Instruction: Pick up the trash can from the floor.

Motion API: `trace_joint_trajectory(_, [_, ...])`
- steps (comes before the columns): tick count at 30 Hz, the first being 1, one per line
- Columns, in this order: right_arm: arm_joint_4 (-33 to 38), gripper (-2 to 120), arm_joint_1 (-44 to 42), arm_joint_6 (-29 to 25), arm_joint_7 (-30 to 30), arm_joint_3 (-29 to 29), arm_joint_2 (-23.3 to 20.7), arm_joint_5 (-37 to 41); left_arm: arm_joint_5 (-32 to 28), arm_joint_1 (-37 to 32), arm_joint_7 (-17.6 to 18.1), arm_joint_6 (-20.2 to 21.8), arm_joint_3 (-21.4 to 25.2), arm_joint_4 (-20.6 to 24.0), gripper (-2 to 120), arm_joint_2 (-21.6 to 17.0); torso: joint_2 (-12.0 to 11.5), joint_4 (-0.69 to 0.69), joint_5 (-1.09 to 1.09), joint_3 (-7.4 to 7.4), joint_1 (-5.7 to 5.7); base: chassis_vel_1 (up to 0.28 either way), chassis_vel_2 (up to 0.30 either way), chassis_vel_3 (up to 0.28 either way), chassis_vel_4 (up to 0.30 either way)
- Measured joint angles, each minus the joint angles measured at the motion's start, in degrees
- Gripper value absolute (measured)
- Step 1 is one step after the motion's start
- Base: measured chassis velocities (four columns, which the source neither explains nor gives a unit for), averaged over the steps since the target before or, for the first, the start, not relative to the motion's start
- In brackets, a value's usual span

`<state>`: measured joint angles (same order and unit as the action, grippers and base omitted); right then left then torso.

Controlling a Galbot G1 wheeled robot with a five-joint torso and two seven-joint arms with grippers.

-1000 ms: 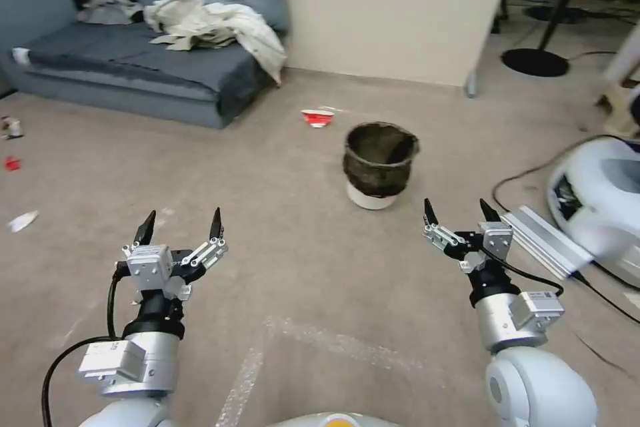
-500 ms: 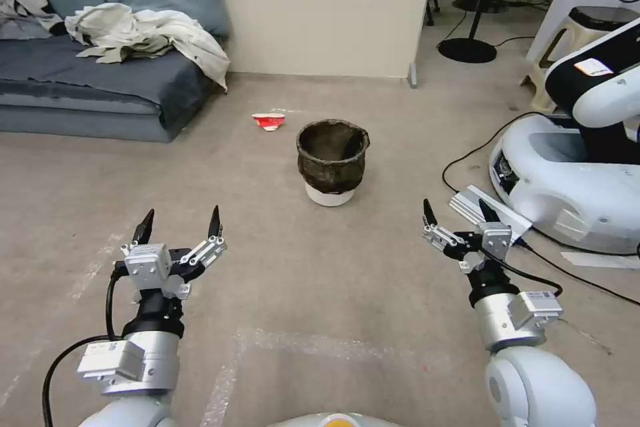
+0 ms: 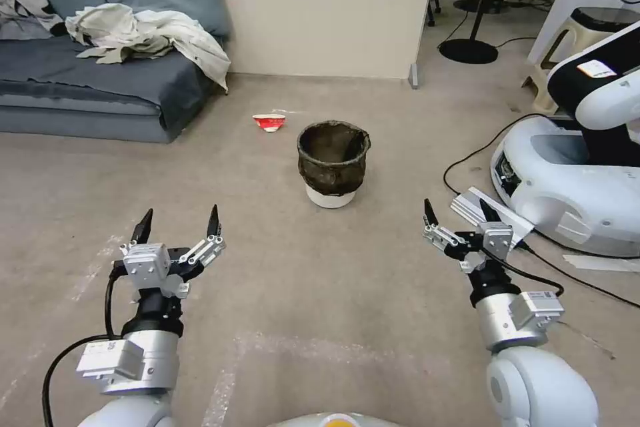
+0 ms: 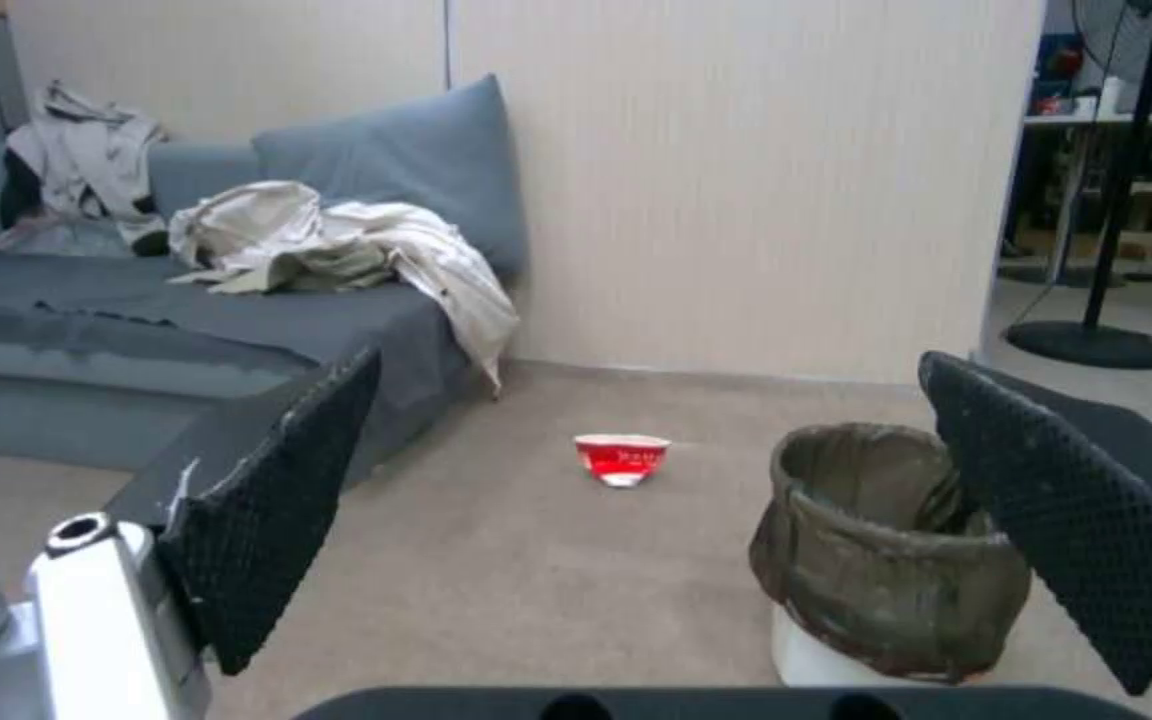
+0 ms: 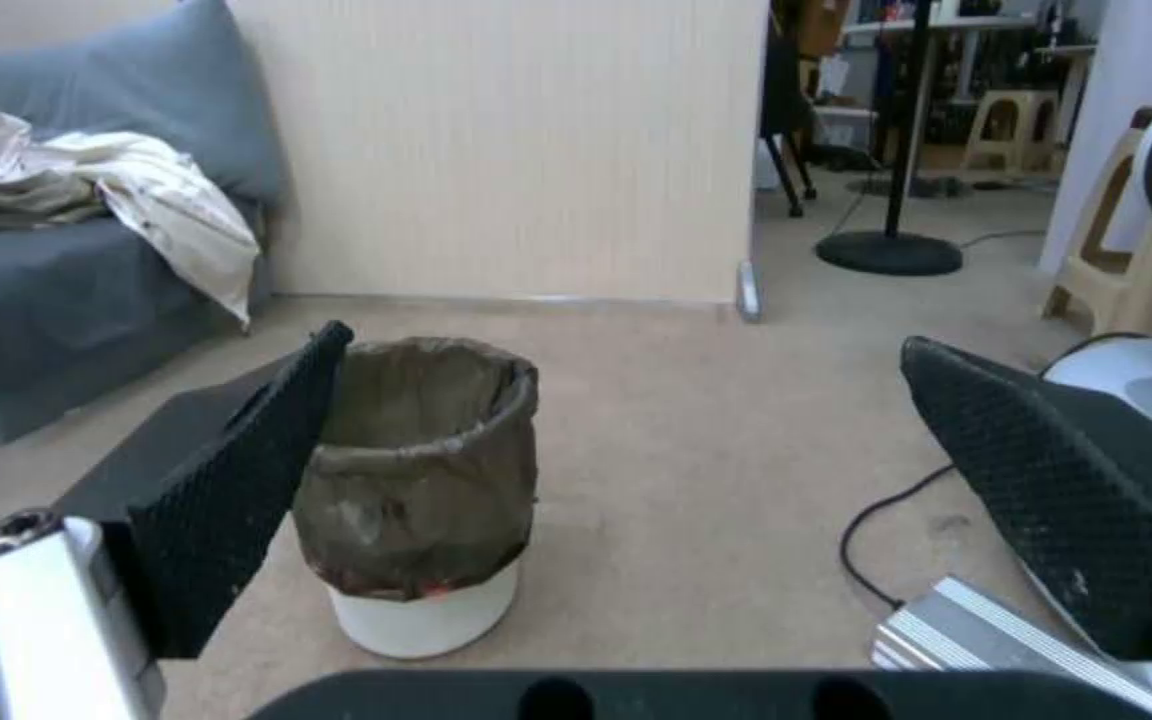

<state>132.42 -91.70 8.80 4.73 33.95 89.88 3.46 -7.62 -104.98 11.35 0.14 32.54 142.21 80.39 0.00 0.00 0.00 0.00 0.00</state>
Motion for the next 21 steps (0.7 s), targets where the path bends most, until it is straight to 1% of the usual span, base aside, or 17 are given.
trace_joint_trajectory(9, [0.19, 100, -0.11, -0.01, 0.03, -0.07, 0.0, 0.0, -0.07, 0.0, 0.0, 0.01, 0.1, 0.07, 100, -0.04, 0.0, 0.0, 0.0, 0.0, 0.0, -0.096, 0.091, 0.106, -0.086])
trace_joint_trajectory(21, [0.37, 100, -0.24, -0.33, 0.04, -0.06, 0.03, 0.0, -0.14, 0.06, 0.0, 0.02, 0.11, 0.38, 100, -0.07, 0.0, 0.0, 0.0, 0.0, 0.0, -0.081, 0.079, 0.077, -0.086])
